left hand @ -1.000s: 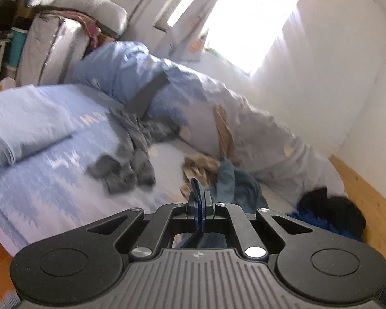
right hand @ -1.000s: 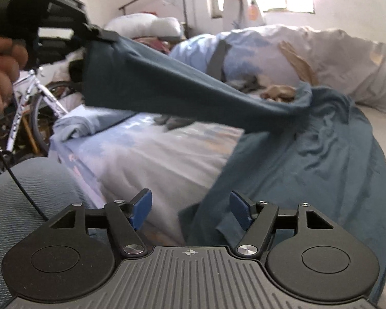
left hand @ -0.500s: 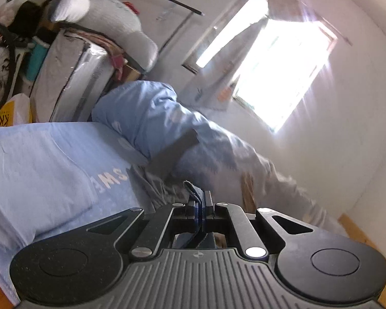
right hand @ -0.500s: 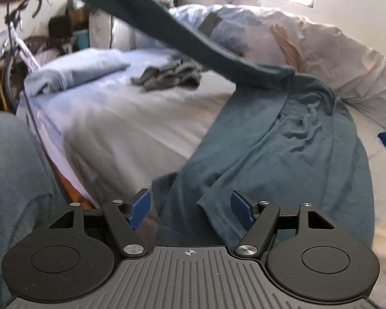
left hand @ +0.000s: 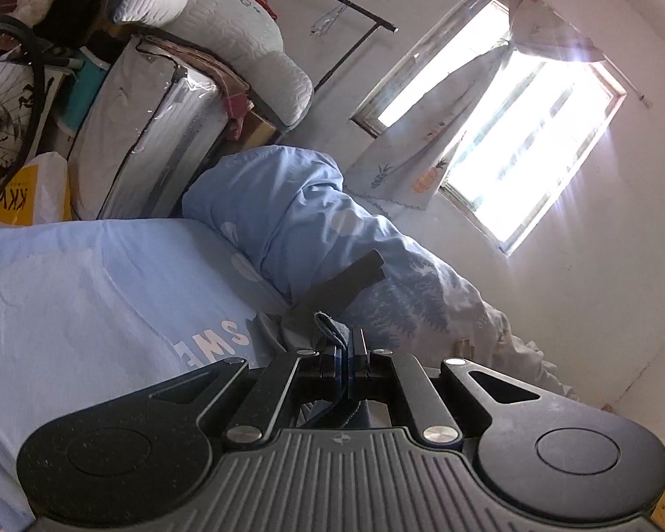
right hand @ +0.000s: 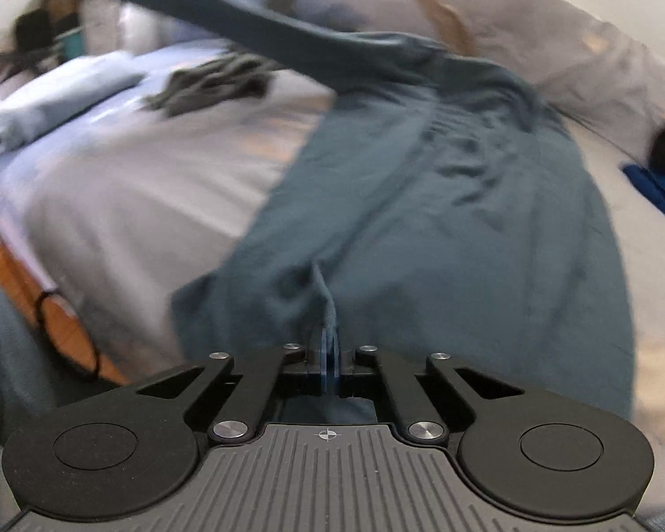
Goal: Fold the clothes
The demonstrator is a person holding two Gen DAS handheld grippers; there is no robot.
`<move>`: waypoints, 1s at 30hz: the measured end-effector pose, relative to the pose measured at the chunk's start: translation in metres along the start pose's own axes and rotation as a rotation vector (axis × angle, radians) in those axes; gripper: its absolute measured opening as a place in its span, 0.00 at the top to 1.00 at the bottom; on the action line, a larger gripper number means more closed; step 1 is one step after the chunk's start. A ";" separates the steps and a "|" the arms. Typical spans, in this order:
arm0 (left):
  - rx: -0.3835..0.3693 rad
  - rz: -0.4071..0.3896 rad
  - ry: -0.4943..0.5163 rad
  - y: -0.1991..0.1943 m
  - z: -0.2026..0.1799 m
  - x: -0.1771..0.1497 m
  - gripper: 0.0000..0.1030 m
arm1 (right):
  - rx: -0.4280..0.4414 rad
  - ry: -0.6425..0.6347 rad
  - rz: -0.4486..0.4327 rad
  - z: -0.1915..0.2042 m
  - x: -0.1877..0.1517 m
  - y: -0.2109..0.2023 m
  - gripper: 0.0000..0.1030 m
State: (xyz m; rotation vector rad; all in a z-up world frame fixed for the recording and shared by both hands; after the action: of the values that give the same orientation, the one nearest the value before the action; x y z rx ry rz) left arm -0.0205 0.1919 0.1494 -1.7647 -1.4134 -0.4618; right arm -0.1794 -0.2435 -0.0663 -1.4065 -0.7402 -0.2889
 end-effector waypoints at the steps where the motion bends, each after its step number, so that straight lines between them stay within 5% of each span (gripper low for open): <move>1: -0.002 -0.001 -0.001 0.001 0.002 0.002 0.94 | -0.018 0.033 0.001 -0.010 0.001 -0.002 0.97; 5: -0.016 -0.010 -0.007 0.003 0.008 0.011 0.94 | -0.125 0.208 0.007 -0.067 0.002 -0.017 0.97; 11: -0.029 -0.008 -0.008 0.007 0.007 0.017 0.94 | -0.271 0.250 0.036 -0.089 -0.004 -0.031 0.92; 19: -0.037 0.002 0.023 0.010 -0.003 0.012 0.94 | -0.066 -0.038 0.008 0.024 -0.002 -0.030 0.64; 25: -0.041 0.011 0.041 0.008 -0.005 0.008 0.94 | 0.081 -0.273 -0.003 0.100 0.000 -0.013 0.64; 30: -0.039 0.022 0.052 0.007 -0.004 0.005 0.94 | 0.074 -0.298 -0.004 0.116 0.006 0.007 0.64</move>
State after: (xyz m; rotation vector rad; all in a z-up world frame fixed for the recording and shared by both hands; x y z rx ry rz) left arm -0.0118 0.1918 0.1527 -1.7849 -1.3552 -0.5231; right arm -0.2053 -0.1296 -0.0693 -1.3937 -0.9869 -0.0533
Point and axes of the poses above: each gripper's, at about its wrist camera, not at the fingertips, and y roughly the way its jaws point, z to its left, x to its top, the point moved 6 cm from there along y, roughly the way its jaws point, and after that the axes turned 6 degrees about z, right-handed, at the moved point
